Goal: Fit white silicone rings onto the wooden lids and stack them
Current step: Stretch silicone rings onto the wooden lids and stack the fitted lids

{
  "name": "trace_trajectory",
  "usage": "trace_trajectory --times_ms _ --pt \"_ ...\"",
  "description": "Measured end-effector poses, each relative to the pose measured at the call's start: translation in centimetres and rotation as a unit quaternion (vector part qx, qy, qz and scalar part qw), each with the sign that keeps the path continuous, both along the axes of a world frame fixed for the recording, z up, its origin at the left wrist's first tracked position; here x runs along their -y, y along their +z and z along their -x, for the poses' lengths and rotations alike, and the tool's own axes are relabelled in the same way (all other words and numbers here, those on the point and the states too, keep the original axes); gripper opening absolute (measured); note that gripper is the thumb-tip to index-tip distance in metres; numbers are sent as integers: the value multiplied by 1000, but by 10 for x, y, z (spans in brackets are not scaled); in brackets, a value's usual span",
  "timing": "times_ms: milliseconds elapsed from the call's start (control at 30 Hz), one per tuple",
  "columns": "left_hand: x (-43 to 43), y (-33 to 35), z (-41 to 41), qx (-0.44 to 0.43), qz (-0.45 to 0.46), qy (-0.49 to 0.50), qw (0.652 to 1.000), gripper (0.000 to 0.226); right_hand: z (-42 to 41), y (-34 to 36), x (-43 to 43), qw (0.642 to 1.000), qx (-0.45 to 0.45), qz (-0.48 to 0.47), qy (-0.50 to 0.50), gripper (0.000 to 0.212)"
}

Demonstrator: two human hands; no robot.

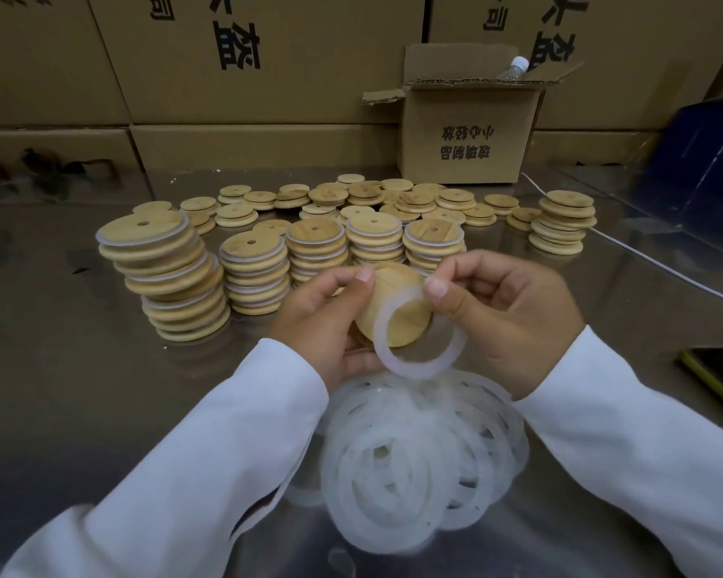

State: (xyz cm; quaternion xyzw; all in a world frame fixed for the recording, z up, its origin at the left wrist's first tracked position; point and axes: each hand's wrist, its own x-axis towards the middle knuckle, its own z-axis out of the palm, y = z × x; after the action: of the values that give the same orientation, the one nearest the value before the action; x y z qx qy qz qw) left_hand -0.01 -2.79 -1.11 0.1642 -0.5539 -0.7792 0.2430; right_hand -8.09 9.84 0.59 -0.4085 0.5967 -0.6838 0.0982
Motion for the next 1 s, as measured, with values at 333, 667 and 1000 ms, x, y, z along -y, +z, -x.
trace_trajectory --times_ms 333,667,1000 --pt "-11 -1 -3 4 85 -56 995 11 2 -9 4 986 -93 -23 -139 16" --pt "-11 0 -2 22 148 -18 989 19 9 -17 6 977 -100 -90 -166 17" --pt "-12 0 -4 42 167 -34 985 25 8 -18 9 979 -78 -95 -165 11"
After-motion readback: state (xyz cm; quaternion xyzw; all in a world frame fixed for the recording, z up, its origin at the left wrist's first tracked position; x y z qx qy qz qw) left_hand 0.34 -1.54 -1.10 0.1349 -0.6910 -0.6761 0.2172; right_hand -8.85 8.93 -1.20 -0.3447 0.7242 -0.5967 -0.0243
